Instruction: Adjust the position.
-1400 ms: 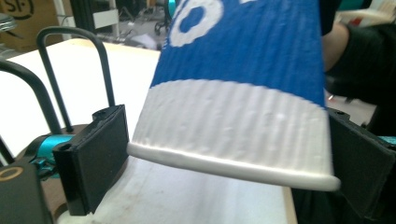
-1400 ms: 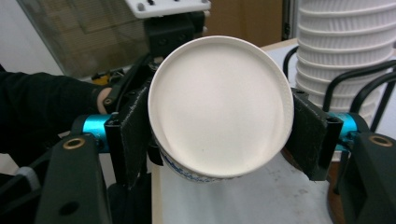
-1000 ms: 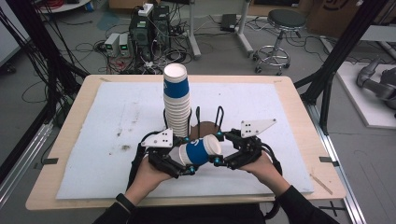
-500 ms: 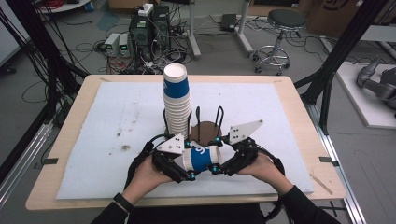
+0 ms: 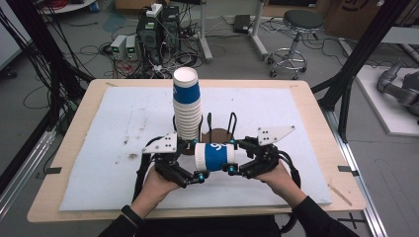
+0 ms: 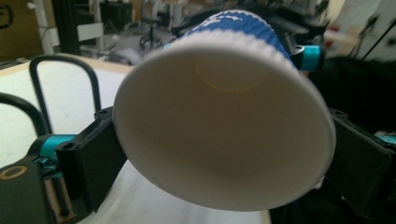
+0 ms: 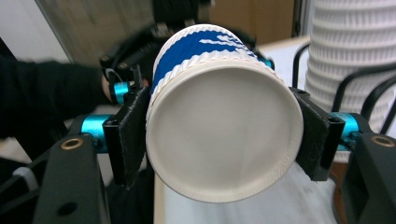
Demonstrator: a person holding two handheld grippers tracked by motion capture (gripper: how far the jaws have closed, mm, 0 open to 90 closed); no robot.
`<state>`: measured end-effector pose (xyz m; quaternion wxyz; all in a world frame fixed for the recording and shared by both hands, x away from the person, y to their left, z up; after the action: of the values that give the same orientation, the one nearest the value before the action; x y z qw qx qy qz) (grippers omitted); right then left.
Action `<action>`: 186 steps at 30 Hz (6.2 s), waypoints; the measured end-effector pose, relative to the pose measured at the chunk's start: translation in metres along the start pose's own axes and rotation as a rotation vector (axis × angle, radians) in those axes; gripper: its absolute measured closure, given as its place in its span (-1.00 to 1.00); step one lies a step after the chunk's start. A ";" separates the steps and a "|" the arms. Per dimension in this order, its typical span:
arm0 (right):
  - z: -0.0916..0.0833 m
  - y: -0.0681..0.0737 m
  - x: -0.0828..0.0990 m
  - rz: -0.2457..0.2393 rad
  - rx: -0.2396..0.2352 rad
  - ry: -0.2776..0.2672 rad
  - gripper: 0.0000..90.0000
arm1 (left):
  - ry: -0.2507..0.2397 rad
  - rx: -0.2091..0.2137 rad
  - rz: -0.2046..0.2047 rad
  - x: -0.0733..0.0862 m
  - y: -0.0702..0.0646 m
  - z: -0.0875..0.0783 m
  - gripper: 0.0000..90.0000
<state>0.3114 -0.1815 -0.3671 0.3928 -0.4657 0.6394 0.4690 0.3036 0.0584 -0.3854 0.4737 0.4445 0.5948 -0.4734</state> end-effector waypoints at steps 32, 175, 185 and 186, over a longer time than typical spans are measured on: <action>0.022 0.008 0.012 -0.220 0.114 0.437 -0.36 | 0.387 -0.026 0.179 -0.014 -0.007 0.005 -0.54; 0.026 0.015 0.009 -0.009 0.019 -0.107 -0.43 | 0.093 -0.004 0.066 0.007 -0.014 0.032 -0.33; 0.022 0.017 0.002 -0.029 0.023 -0.113 -0.64 | 0.103 0.017 0.054 0.012 -0.012 0.033 -0.31; 0.021 0.017 0.001 -0.031 0.028 -0.115 -0.64 | 0.103 0.022 0.052 0.012 -0.013 0.033 -0.31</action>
<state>0.2960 -0.1591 -0.3692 0.4425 -0.4424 0.6149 0.4800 0.2942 0.0246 -0.3990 0.4497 0.4890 0.6013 -0.4440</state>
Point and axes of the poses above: each handheld gripper's, and its own axes: z roughly forward along the jaws, x roughly out of its underside, y roughly to its left, the point moved 3 cm from there along z, roughly forward along the jaws, and after that the axes turned 2 degrees about z, right-handed, at the moved point
